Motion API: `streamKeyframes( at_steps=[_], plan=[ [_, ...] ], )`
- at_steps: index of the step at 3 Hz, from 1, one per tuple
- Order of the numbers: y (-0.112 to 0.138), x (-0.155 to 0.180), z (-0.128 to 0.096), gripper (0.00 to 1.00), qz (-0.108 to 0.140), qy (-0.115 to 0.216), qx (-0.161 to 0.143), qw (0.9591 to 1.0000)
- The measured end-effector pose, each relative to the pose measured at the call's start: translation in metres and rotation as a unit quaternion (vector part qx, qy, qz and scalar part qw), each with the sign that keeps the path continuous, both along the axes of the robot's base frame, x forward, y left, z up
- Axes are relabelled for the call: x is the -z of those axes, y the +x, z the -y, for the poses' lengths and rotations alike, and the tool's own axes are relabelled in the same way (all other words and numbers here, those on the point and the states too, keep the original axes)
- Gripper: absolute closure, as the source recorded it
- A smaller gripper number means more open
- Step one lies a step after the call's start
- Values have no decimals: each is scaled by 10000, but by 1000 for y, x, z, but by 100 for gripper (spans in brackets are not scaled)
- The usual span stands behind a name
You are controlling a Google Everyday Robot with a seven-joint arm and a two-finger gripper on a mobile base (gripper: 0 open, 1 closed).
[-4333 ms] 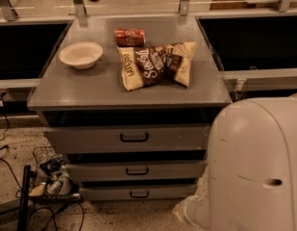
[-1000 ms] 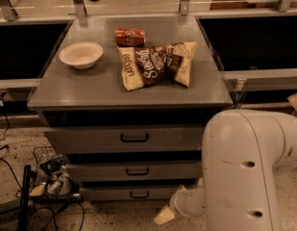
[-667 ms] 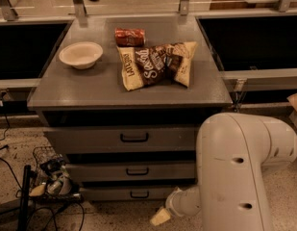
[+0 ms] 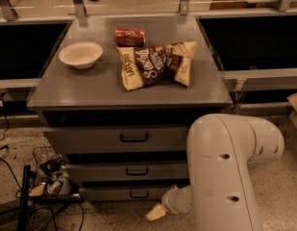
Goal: Open bottom drawer
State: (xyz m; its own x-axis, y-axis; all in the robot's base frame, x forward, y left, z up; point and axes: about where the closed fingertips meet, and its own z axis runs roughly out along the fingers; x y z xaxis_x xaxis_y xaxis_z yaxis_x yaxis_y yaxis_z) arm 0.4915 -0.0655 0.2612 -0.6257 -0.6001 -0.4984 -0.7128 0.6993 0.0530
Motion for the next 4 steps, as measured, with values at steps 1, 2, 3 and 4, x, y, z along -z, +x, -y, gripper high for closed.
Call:
streamKeyframes(
  at_steps=[1, 2, 3, 4],
  plan=[
    [22, 6, -11, 0, 222, 206, 164, 9994],
    [21, 16, -18, 0, 174, 262, 97, 9995],
    [31, 25, -25, 0, 217, 365, 61, 9991],
    [50, 17, -31, 0, 449, 475, 56, 9978]
  ],
)
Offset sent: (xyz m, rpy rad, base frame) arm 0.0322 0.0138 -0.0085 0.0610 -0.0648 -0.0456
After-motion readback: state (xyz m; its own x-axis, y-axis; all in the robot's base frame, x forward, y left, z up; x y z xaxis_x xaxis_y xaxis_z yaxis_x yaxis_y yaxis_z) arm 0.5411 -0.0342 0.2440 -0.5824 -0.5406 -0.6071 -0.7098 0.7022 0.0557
